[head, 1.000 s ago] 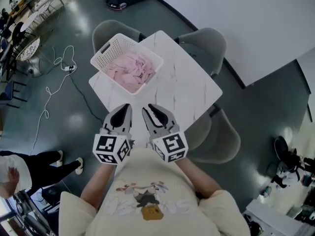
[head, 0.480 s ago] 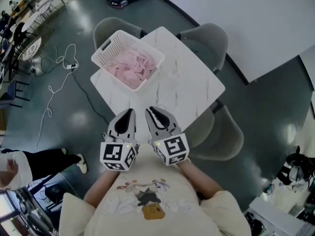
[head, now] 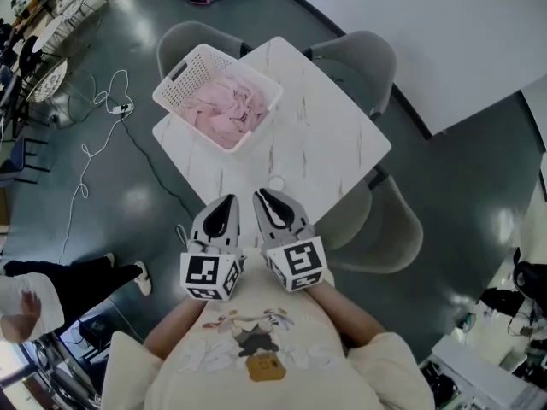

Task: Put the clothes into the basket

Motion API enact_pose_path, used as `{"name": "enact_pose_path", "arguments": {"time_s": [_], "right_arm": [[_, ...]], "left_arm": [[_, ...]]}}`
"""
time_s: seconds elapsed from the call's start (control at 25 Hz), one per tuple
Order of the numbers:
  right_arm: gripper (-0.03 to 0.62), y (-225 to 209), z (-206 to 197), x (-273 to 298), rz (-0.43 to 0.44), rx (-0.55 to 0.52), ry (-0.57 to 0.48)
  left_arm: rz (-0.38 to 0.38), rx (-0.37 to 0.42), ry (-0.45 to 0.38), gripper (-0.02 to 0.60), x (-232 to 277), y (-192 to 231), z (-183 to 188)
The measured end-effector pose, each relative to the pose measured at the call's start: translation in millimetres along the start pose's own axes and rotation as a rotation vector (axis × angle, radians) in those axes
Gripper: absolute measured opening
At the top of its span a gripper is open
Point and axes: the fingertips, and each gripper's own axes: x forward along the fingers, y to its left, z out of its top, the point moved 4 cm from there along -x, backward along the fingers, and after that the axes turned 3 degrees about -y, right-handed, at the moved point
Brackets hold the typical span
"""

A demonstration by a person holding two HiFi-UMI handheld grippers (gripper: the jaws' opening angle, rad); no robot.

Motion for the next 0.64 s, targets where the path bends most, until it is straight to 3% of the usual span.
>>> {"name": "enact_pose_path", "arguments": {"time_s": [0.64], "right_arm": [[0.034,1.1,-6.3,3.6,-0.008,0.018,0.012]], "left_arm": [[-0.013,0.009,0.018,0.011,2.2,-0.9,-2.3]]}}
